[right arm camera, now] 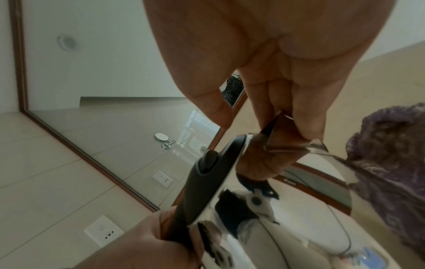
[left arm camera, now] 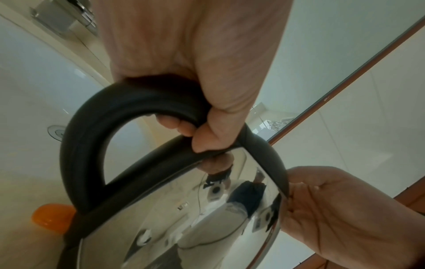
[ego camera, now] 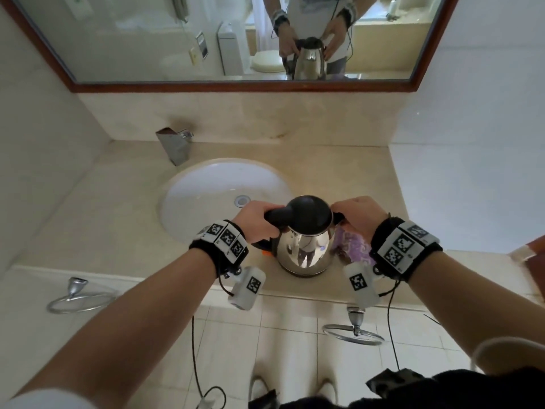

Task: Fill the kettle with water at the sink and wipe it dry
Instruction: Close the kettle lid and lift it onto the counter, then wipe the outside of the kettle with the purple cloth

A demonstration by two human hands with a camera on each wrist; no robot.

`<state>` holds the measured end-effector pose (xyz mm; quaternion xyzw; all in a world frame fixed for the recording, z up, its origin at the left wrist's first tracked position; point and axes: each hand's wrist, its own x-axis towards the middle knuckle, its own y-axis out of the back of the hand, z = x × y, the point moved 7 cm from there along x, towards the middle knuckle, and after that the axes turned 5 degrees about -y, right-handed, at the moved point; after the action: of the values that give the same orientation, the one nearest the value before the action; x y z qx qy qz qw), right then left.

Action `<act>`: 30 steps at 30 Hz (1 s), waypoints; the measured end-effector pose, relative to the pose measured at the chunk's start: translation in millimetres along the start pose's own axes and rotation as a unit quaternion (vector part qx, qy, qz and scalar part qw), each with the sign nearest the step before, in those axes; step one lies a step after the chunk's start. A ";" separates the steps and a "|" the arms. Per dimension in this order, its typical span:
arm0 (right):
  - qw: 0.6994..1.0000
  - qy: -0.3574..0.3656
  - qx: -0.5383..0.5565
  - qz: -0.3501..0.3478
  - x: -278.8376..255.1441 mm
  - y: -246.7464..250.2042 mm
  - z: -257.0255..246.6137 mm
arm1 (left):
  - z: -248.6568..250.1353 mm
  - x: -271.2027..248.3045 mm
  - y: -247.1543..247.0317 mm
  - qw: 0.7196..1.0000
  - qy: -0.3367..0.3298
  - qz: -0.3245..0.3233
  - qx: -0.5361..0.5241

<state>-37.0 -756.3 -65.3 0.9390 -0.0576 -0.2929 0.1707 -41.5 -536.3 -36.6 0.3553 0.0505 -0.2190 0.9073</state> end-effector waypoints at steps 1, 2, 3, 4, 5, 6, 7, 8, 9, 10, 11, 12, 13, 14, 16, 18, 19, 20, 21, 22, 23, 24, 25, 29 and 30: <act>1.000 0.003 -0.003 0.006 -1.5 -0.3 -0.7 | -1.6 0.8 -0.4 1.000 -0.003 -0.001 0.001; 1.000 0.008 -0.001 0.008 -1.7 -0.9 -1.0 | -2.5 0.9 -0.3 1.000 -0.007 0.000 0.002; 1.000 0.013 -0.006 0.007 -3.6 -1.7 -2.6 | -3.4 1.2 -0.2 1.000 -0.009 0.001 0.002; 1.000 0.016 -0.021 0.006 -8.0 -2.7 -4.7 | -3.3 0.8 0.0 1.000 -0.010 0.000 0.002; 0.999 0.024 -0.040 0.009 -11.9 -3.6 -6.0 | -3.5 0.5 0.6 1.000 -0.012 -0.002 0.002; 0.998 0.030 -0.055 0.007 -13.3 -4.7 -5.4 | -3.3 0.2 0.6 1.000 -0.013 -0.004 0.003; 0.997 0.039 -0.071 0.002 -15.8 -5.9 -5.6 | -3.3 0.1 1.0 1.000 -0.018 -0.005 0.005; 0.993 0.051 -0.106 -0.004 -19.0 -7.7 -7.6 | -2.7 0.3 1.1 1.000 -0.024 -0.004 0.007; 0.986 0.070 -0.153 -0.013 -23.3 -9.6 -10.7 | -2.8 0.7 1.1 1.000 -0.028 -0.003 0.005; 0.975 0.086 -0.204 -0.017 -28.7 -10.7 -13.2 | -2.5 -0.1 1.5 1.000 -0.030 -0.001 0.003; 0.963 0.115 -0.244 -0.014 -31.4 -11.1 -15.6 | -3.5 -0.7 1.2 1.000 -0.028 0.000 0.002; 0.952 0.127 -0.280 -0.011 -36.3 -11.0 -18.6 | -3.0 -0.5 1.8 1.000 -0.030 0.002 0.004; 0.942 0.141 -0.305 -0.006 -38.9 -9.2 -20.0 | -4.2 -0.1 1.1 0.999 -0.032 0.002 0.005; 0.931 0.145 -0.335 -0.002 -37.8 -7.2 -18.1 | -5.4 0.1 0.5 0.999 -0.033 0.003 0.004; 0.925 0.142 -0.352 0.019 -32.1 0.0 -13.1 | -4.6 -0.4 0.2 0.999 -0.036 0.005 0.008; 0.959 0.097 -0.262 0.049 -26.6 16.3 -6.3 | -4.9 0.9 0.8 0.999 -0.032 0.001 0.009; 0.979 0.061 -0.182 0.073 -22.0 25.3 4.0 | -6.4 1.8 0.8 1.000 -0.027 -0.002 0.010; 0.987 0.019 -0.128 0.098 -17.6 32.9 16.4 | -6.9 2.3 0.9 1.000 -0.024 -0.003 0.015; 0.982 0.008 -0.151 0.116 -5.6 37.9 26.8 | -8.3 3.4 0.8 0.999 -0.023 -0.002 0.023; 0.978 0.004 -0.175 0.112 3.9 36.2 35.2 | -8.4 3.5 0.6 0.999 -0.023 0.000 0.032; 0.970 0.002 -0.223 0.095 13.8 33.1 44.0 | -7.9 2.8 0.3 0.999 -0.025 0.001 0.040; 0.960 0.003 -0.267 0.079 27.6 29.0 53.9 | -6.7 2.2 -0.3 0.999 -0.031 0.002 0.045; 0.947 0.001 -0.314 0.064 37.0 23.8 62.3 | -5.4 2.2 -1.2 0.998 -0.036 0.003 0.052; 0.909 0.028 -0.413 0.051 64.1 -1.7 84.4 | -2.6 2.8 -1.1 0.997 -0.032 0.005 0.074; 0.903 0.039 -0.425 0.052 64.2 -8.8 87.5 | -4.8 3.6 -2.3 0.997 -0.026 -0.001 0.075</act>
<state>-34.0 -786.5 -169.9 0.7837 0.0304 -0.2430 0.5708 -39.0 -535.9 -42.5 0.4169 0.0103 -0.2322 0.8787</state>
